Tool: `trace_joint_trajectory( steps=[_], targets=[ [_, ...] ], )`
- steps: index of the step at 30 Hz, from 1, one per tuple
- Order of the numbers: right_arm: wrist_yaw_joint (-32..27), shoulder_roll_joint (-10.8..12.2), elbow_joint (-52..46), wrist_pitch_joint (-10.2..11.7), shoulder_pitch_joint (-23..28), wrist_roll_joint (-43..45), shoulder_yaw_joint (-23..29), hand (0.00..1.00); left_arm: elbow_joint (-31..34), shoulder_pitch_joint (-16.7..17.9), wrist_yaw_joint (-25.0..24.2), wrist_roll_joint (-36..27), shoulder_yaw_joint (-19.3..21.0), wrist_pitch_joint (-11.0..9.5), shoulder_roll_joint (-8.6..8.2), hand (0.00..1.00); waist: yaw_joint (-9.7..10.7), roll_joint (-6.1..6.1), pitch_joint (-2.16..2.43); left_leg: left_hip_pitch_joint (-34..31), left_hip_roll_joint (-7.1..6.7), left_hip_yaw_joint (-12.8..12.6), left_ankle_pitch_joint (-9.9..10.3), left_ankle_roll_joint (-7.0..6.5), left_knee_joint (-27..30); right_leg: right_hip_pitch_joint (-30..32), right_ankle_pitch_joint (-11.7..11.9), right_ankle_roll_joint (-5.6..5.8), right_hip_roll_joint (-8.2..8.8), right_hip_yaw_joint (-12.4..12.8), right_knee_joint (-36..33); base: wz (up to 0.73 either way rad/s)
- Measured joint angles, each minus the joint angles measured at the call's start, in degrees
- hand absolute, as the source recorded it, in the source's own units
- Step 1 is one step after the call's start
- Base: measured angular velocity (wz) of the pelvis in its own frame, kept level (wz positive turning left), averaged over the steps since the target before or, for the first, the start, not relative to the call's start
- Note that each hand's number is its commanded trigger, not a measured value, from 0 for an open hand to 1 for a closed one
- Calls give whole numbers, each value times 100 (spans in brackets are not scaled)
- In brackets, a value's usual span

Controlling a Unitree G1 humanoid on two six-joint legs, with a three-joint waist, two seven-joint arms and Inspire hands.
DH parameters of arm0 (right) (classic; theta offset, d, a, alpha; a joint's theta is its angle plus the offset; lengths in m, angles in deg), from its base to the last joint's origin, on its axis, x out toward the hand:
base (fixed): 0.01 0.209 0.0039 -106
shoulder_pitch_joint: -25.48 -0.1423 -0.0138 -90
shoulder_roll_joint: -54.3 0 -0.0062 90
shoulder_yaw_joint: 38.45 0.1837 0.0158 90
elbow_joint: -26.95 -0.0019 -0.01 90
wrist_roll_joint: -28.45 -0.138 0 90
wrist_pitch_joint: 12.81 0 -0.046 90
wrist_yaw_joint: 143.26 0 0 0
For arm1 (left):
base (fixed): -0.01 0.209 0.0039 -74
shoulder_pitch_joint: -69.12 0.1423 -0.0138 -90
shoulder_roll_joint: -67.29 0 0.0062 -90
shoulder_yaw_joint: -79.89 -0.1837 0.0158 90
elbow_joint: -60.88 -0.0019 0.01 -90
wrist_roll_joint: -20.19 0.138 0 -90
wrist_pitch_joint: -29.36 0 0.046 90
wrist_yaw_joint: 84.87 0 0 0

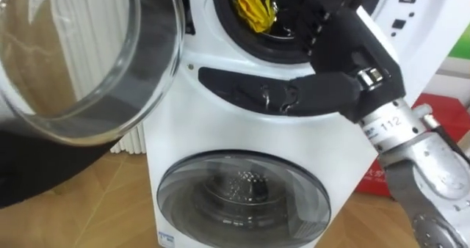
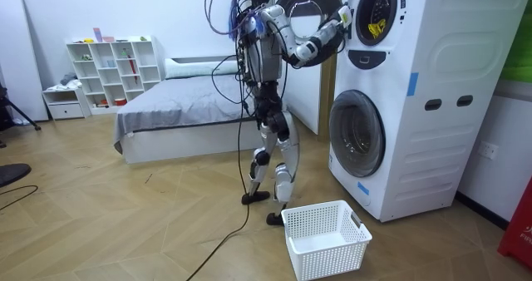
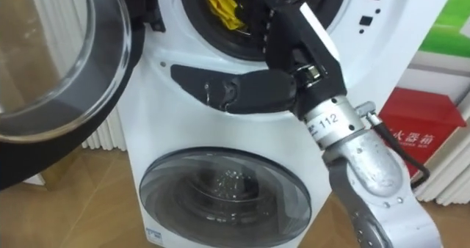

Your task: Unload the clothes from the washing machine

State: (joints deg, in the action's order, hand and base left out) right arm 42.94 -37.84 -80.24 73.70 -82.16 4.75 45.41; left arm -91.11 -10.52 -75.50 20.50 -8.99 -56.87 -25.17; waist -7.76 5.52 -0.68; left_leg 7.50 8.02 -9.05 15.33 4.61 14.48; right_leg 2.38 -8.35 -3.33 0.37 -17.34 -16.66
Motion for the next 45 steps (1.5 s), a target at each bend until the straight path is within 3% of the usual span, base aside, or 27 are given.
trace_joint_trajectory(
  steps=[3, 5, 7, 8, 9, 10, 11, 12, 13, 14, 15, 16, 18, 19, 21, 23, 26, 28, 29, 30, 32, 35, 37, 38, 39, 43, 45],
  targets=[
    [-115, 65, 261, 2, 3, 48, 0, 0, 8, 41, -15, -4, -18, 1, 16, 0, -58, -19, -13, -341, 205, 35, 356, 89, 942, 82, -383, -73, -78, 23, -415, 19],
    [-167, 54, 314, 2, 4, 133, 1, 0, 9, 100, -59, -19, -18, 6, 25, 0, -30, -46, -12, -646, 328, 25, 361, 91, 1565, 56, -452, -157, -168, 166, -434, 39],
    [-221, 71, 390, 34, 5, 162, -1, 0, 3, 208, -132, -17, -23, 7, 29, 0, -8, -91, -33, -1004, 402, 47, 212, -35, 2280, -62, -501, -255, -299, 446, -425, 54],
    [-279, 72, 514, 58, 9, 145, 11, 0, -10, 276, -162, 4, -32, 21, 16, 0, 36, -64, -26, -1264, 237, 138, 219, -144, 2523, -148, -539, -311, -332, 763, -407, 69],
    [-364, 17, 577, 58, 8, 142, 68, 0, -3, 279, -221, 46, -33, 43, -33, 0, -17, -59, -27, -1539, -80, 144, 224, -165, 2242, -154, -551, -323, -326, 1054, -395, 62],
    [-397, -4, 589, 57, 7, 142, 86, 0, -1, 280, -262, 44, -33, 46, -50, 0, -38, -51, -23, -1653, -228, 142, 191, -172, 1973, -141, -551, -324, -327, 1234, -395, 32],
    [-437, -15, 599, 60, -16, 145, 85, 0, -1, 317, -312, 41, -16, 48, -57, 0, -161, -36, 16, -1829, -511, 98, 18, -142, 1270, -153, -550, -327, -340, 1529, -381, 0],
    [-418, -21, 604, 64, -47, 145, 61, 0, -1, 366, -343, 40, -1, 49, -53, 0, -238, -73, 3, -1999, -670, 114, -309, -190, 640, -189, -549, -328, -363, 1685, -358, -10],
    [-412, -21, 612, 64, -54, 145, 41, 0, 0, 397, -347, 40, 16, 56, -52, 0, -268, -103, 5, -2062, -689, 118, -493, -224, 421, -206, -561, -316, -386, 1744, -346, -25],
    [-404, -21, 669, 77, -58, 147, 4, 0, 0, 460, -367, 41, 94, 67, -40, 0, -292, -204, 37, -2117, -652, 158, -834, -301, 159, -279, -613, -303, -441, 1814, -320, -32],
    [-403, -22, 796, 90, -49, 148, -39, 0, 0, 507, -380, 40, 111, 81, 18, 0, -246, -197, 51, -2068, -653, 173, -1126, -356, 73, -360, -698, -284, -449, 1867, -324, -28],
    [-409, -24, 840, 88, -35, 148, -40, 0, 1, 506, -385, 42, 121, 80, 47, 0, -197, -168, 66, -2068, -666, 178, -1232, -402, 69, -370, -748, -281, -443, 1877, -331, -15],
    [-464, -26, 867, 74, -5, 158, -38, 0, 2, 434, -385, 37, 216, 74, 78, 0, -34, -93, 94, -1988, -702, 102, -1472, -722, 154, -484, -840, -237, -328, 1729, -316, -8],
    [-492, -23, 866, 75, -6, 160, -37, 0, 2, 406, -386, 36, 216, 74, 81, 0, -15, -59, 98, -1984, -736, 89, -1444, -764, 237, -526, -889, -202, -261, 1632, -313, -11],
    [-636, -27, 793, 84, -5, 197, 35, 0, 3, 178, -386, 25, 210, 39, 68, 0, 83, 9, 100, -1945, -868, -5, -1143, -878, 513, -673, -1050, -35, 23, 1212, -308, -8],
    [-746, -37, 727, 106, -8, 222, 69, 0, 11, -33, -386, -128, 197, -32, 74, 0, 165, 24, 74, -1893, -975, -53, -900, -943, 633, -784, -1151, 108, 171, 1118, -407, 0],
    [-874, -59, 733, 109, -6, 257, 76, 0, 19, -339, -386, -277, 171, -147, 76, 0, 170, -59, 15, -1776, -1090, -162, -557, -1064, 825, -604, -1286, 357, 416, 1048, -1255, -8],
    [-902, -53, 725, 119, 2, 480, 64, 0, 16, -425, -386, -315, 119, -164, 86, 0, 240, -86, 1, -1651, -1185, -197, -423, -1158, 831, -386, -1207, 488, 616, 907, -2006, 2],
    [-919, -54, 720, 132, 17, 612, 63, 0, 21, -435, -385, -317, 62, -169, 95, 0, 280, -120, -4, -1500, -1203, -182, -330, -1202, 819, -189, -987, 660, 704, 917, -2562, -4],
    [-932, -54, 727, 146, 67, 636, 67, 0, 18, -460, -381, -314, -7, -175, 130, 0, 268, -183, -22, -1314, -1194, -163, -249, -1223, 743, 42, -779, 685, 753, 930, -3025, -13],
    [-825, -81, 741, 215, 164, 588, 86, 0, 4, -428, -355, -311, -38, -178, 161, 0, 296, -239, 0, -1090, -1131, -152, -223, -1228, 563, 321, -897, 661, 746, 908, -3034, -17],
    [-644, -272, 704, 333, 421, 552, 132, 0, -39, -487, -348, -314, -86, -242, 163, 0, 294, -252, 14, -885, -1068, -164, -218, -1234, 415, 549, -925, 621, 654, 939, -1850, 2],
    [-624, -281, 671, 326, 407, 520, 89, 0, 89, -485, -348, -311, -80, -242, 153, 0, 325, -250, 15, -852, -1072, -170, -166, -1212, 412, 562, -582, 577, 574, 945, -921, 8],
    [-627, -280, 668, 273, 408, 513, 69, 0, 228, -398, -349, -311, -72, -233, 148, 0, 316, -241, 38, -855, -1071, -164, -156, -1194, 416, 534, -147, 490, 491, 1012, -688, 0],
    [-608, -294, 653, 243, 400, 541, 71, 0, 262, -336, -351, -311, -54, -231, 115, 0, 244, -254, 85, -859, -1019, -165, -145, -1160, 405, 508, 105, 445, 398, 1070, -549, -6],
    [-506, -338, 608, 209, 401, 343, 70, 0, 250, -107, -361, -294, 160, -120, 140, 0, 140, -264, 116, -762, -869, -161, -199, -1020, 228, 286, 336, 321, 230, 1027, -65, -9],
    [-475, -392, 578, 194, 374, 303, 69, 0, 250, 57, -361, -295, 214, -56, 88, 0, 125, -216, 94, -675, -818, -131, -228, -961, 163, 154, 377, 268, 150, 971, 86, 9]
  ],
)
